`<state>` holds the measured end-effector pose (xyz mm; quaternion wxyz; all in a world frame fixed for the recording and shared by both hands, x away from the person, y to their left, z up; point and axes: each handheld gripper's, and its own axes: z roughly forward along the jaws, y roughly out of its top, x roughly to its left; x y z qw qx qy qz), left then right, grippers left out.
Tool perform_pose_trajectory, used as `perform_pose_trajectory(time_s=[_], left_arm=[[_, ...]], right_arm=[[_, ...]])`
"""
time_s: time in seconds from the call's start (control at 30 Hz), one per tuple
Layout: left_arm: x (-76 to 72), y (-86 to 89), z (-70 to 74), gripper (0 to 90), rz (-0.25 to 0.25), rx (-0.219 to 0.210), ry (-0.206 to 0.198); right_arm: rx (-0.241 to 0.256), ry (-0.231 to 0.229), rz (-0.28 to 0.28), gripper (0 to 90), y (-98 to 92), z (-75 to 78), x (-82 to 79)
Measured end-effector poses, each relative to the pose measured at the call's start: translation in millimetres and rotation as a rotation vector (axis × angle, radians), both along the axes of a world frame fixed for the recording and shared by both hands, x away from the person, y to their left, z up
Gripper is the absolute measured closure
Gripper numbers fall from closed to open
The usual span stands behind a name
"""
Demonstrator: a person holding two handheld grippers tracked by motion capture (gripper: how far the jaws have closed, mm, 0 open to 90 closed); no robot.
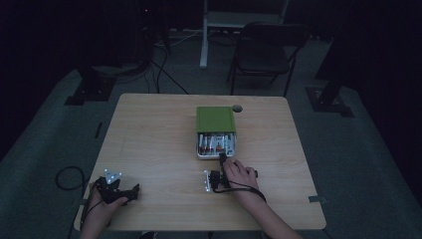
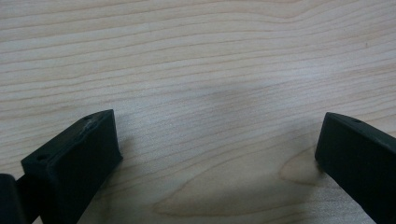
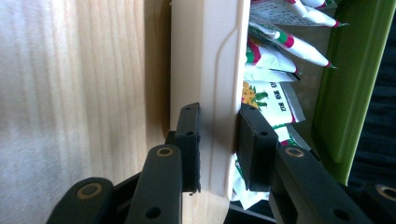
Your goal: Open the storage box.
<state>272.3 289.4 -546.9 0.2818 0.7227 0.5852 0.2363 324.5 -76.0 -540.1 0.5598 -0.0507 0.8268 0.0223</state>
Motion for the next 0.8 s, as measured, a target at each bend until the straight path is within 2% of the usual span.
perform_pose_trajectory(time_s=[0.6, 0.8], left_arm=[[0.0, 0.0, 0.0, 0.0, 0.0, 0.0, 0.0], [0.0, 0.0, 0.0, 0.0, 0.0, 0.0, 0.0]], right_arm=[[0.01, 0.027, 0.021, 72.1, -4.0, 2.0, -28.3], [0.014, 0.02, 0.025, 72.2, -5.5, 0.0, -38.0]])
